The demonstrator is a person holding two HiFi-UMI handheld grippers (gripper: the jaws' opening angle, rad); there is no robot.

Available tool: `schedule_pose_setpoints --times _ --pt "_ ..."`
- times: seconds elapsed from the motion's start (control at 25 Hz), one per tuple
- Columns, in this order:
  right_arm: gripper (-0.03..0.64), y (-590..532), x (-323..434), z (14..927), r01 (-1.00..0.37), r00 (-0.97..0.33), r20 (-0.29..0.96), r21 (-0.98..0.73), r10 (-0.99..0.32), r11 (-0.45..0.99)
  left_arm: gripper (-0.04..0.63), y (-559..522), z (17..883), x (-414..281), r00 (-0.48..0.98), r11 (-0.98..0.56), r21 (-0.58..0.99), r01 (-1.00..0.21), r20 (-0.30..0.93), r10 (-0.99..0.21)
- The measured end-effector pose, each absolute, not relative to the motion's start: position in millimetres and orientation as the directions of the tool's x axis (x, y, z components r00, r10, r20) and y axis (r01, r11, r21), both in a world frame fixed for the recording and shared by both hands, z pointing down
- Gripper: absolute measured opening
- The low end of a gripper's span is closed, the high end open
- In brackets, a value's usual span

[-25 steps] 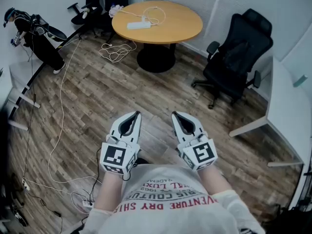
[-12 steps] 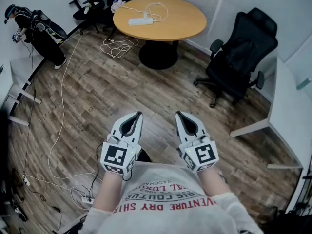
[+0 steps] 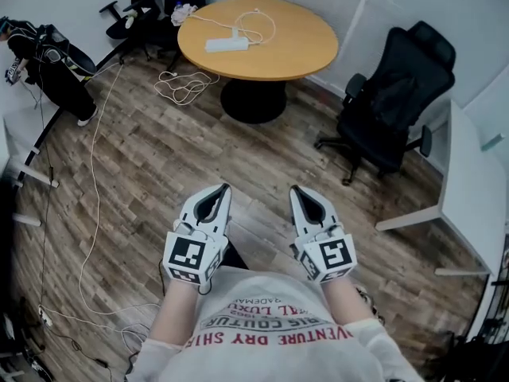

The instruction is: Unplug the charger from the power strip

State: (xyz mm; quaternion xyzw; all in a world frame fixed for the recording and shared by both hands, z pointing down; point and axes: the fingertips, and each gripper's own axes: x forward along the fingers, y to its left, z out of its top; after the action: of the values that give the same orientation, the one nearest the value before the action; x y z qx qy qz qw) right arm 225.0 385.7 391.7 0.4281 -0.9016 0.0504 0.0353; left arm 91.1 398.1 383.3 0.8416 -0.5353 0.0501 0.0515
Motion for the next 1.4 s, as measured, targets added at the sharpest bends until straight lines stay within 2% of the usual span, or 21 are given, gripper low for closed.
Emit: schedule_pose_setpoints --times 0.44,0.72,0.96,1.4 --pt "0.029 250 122 373 -0.836 -0.548 0.12 -0.064 -0.828 0.544 0.032 247 354 -18 0.505 -0.509 -0.002 -0.861 0.119 -0.855" --pt "0.029 188 59 384 -0.818 -0.574 0.171 -0.069 -0.801 0.571 0.032 191 369 -85 0.488 -0.481 0.083 -0.873 0.147 -0.86" --pt "0.029 127 41 398 -0.807 -0.59 0.197 -0.092 -0.783 0.584 0.032 142 383 -104 0.457 -0.446 0.099 -0.889 0.166 -0.874" --pt "0.029 -42 17 407 -0.709 -0.7 0.198 -0.073 -0.687 0.701 0.032 -5 391 -116 0.345 -0.338 0.071 -0.938 0.169 -0.923"
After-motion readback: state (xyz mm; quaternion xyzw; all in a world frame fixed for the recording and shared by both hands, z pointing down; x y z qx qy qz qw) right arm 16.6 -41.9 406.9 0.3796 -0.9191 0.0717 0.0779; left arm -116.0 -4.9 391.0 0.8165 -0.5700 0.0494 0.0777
